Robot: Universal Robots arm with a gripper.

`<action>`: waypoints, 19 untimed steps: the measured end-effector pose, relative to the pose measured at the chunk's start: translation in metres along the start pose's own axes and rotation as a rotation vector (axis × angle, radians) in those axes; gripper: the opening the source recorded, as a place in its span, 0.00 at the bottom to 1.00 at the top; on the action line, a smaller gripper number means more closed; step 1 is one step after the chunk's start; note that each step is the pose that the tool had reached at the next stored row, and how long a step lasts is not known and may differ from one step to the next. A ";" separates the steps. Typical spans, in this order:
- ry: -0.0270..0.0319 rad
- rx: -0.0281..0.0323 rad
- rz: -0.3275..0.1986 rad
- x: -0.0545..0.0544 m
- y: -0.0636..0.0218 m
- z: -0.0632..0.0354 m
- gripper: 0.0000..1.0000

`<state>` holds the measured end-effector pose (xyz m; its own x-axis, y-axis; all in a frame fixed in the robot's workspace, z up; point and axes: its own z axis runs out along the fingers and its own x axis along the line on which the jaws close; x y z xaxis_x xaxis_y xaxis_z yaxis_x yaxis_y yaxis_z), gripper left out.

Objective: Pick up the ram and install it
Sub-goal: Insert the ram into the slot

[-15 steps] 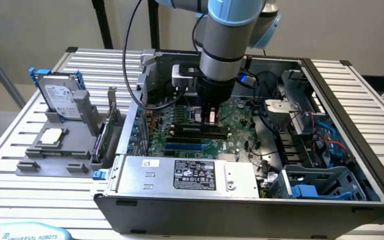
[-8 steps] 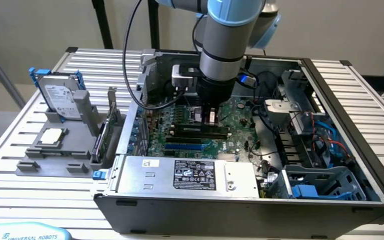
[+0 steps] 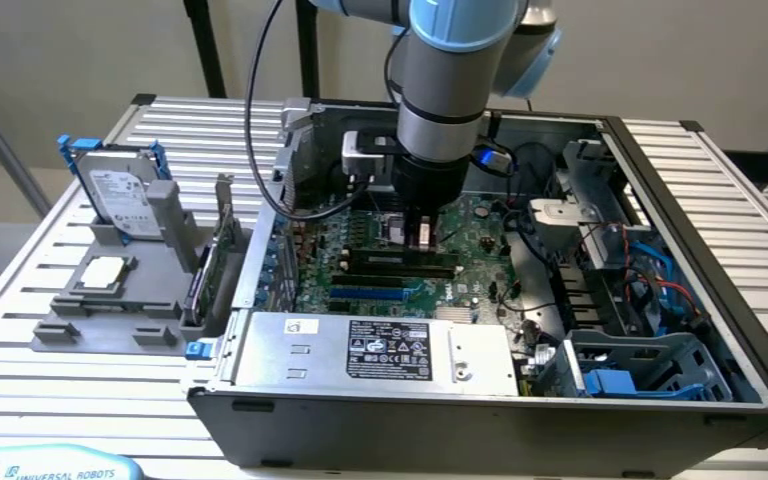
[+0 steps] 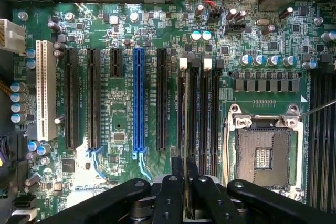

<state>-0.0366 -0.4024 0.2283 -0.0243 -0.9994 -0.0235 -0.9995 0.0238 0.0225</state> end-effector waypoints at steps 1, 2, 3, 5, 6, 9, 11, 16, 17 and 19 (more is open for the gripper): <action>0.0003 0.0005 0.000 0.000 0.0006 0.0002 0.13; 0.0007 0.0009 0.000 0.000 0.0011 0.0004 0.13; 0.0013 0.0012 0.000 0.000 0.0013 0.0005 0.13; 0.0022 0.0016 0.000 0.000 0.0017 0.0009 0.13; 0.0026 0.0019 0.000 0.000 0.0020 0.0011 0.13; 0.0045 0.0024 0.000 0.000 0.0031 0.0016 0.13; 0.0050 0.0026 0.000 -0.001 0.0033 0.0020 0.13; 0.0056 0.0029 0.000 -0.002 0.0035 0.0032 0.13; 0.0059 0.0029 0.000 -0.002 0.0035 0.0035 0.13; 0.0070 0.0031 0.000 -0.003 0.0035 0.0040 0.13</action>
<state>-0.0401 -0.3996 0.2244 -0.0242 -0.9996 -0.0164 -0.9995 0.0239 0.0194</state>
